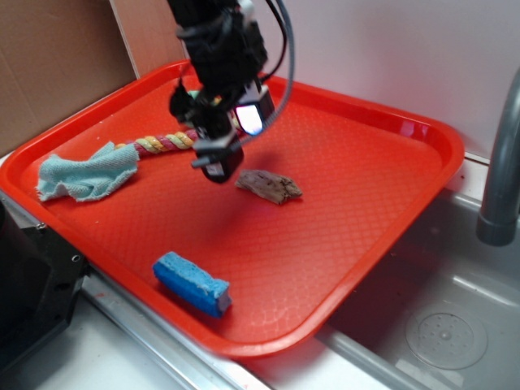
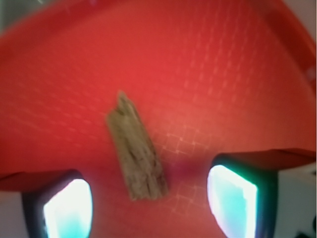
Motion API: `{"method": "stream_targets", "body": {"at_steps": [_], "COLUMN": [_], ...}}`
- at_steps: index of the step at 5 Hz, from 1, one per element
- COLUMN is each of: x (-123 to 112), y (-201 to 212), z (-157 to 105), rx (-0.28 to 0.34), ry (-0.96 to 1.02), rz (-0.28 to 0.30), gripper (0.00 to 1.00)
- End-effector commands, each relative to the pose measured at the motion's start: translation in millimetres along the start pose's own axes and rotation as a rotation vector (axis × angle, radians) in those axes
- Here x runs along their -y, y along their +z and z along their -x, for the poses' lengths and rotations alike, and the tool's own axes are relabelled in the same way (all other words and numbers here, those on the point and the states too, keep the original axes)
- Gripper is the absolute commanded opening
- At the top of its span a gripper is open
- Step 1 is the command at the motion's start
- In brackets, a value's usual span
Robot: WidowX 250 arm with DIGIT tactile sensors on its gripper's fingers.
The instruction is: Grab the wood chip.
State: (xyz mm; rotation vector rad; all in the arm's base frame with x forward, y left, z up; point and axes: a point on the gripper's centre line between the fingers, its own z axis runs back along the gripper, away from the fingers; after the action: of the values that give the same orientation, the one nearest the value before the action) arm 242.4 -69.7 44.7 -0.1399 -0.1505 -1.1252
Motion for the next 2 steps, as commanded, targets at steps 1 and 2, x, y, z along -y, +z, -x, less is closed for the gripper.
{"method": "stream_targets", "body": {"at_steps": [1,2], "x": [11.2,12.1], "y": [-10.5,-18.5], "z": [-7.1,-5.8], "rx": [0.003,-0.018], "ry": [-0.074,-0.071], "rz": [-0.036,-0.034], "gripper": [1.00,1.00]}}
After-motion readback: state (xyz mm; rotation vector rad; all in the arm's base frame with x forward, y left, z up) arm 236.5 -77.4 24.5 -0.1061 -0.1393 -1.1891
